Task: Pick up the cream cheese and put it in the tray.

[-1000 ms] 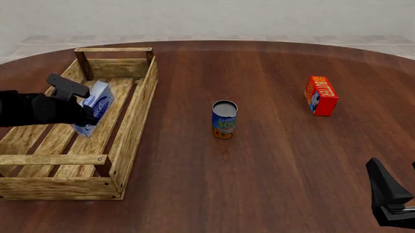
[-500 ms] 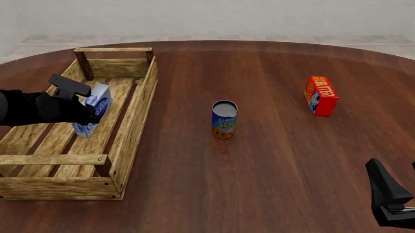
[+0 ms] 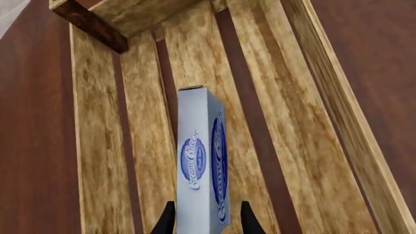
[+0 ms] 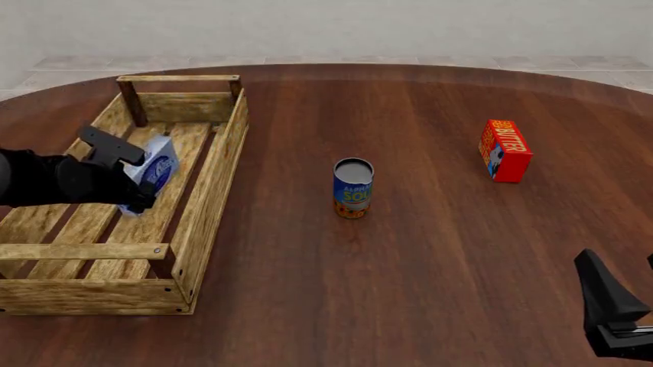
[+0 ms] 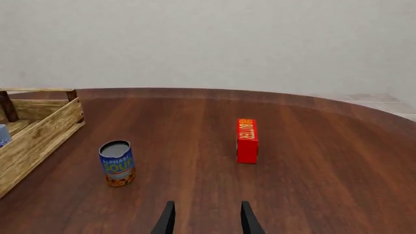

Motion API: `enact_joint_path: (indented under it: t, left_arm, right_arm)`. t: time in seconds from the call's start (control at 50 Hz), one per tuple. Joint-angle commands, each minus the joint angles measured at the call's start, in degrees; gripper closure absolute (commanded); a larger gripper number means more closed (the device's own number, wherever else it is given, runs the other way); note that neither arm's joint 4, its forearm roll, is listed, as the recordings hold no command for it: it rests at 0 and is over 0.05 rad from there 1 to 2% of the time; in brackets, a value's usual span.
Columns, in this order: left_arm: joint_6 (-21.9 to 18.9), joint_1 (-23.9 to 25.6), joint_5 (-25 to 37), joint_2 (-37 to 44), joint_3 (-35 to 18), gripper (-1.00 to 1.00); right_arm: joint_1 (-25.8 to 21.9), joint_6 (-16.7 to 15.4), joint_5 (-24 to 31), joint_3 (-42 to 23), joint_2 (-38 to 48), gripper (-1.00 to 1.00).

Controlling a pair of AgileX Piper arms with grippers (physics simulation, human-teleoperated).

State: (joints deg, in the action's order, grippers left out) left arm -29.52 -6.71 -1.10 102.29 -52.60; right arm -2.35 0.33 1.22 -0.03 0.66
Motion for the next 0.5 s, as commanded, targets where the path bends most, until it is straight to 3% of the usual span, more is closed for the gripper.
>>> enact_joint_path:
  t: [0.02,0.22,0.26,0.5]
  left_arm:
    - [-0.5,0.0,0.5,-1.3,0.5,-1.0]
    - [-0.3,-0.2,2.4,-4.3,-0.6,-1.0]
    - [-4.3,-1.5,0.7,-4.0,0.6,-1.0]
    - [-2.8,-0.9,3.1,-7.5,-0.6,-1.0]
  right_arm:
    - [-0.1,-0.1,0.0,0.0,0.0,-1.0]
    - [-0.1,-0.2,-0.2,0.0,0.4,-1.0]
    - [-0.1,-0.2,-0.2,0.0,0.4,-1.0]
    - [-0.2,-0.2,-0.2,0.0,0.0,-1.0]
